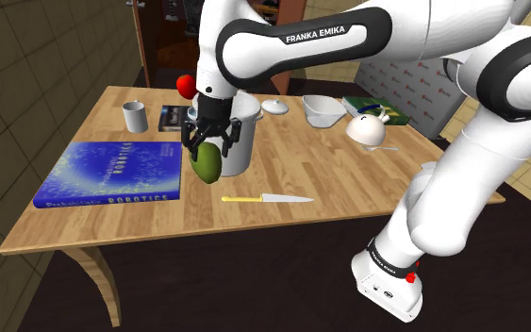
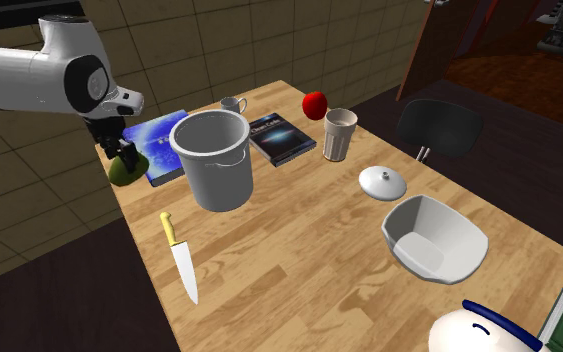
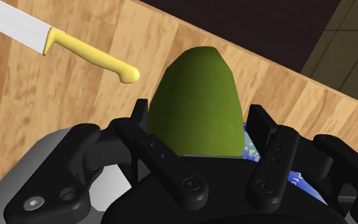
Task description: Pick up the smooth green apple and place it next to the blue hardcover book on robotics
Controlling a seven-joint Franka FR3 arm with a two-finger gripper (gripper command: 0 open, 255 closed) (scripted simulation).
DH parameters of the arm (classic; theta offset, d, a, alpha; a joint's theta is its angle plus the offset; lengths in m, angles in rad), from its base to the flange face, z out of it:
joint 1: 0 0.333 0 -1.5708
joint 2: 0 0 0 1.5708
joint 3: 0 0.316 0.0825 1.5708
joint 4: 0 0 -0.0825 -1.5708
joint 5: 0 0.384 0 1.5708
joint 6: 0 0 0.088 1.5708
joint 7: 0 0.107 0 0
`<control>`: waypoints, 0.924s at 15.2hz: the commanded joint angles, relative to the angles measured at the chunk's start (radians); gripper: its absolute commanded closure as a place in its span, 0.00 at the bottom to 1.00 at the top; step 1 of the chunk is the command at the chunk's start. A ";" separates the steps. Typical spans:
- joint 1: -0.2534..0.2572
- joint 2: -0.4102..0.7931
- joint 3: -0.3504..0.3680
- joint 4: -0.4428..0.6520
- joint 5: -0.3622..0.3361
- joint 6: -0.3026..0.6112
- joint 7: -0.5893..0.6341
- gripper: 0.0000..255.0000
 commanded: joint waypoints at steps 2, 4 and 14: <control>0.001 0.010 0.001 -0.029 0.000 0.039 -0.003 1.00; 0.002 0.017 0.002 -0.048 0.000 0.065 -0.006 1.00; 0.006 0.065 0.004 -0.130 -0.002 0.193 -0.017 1.00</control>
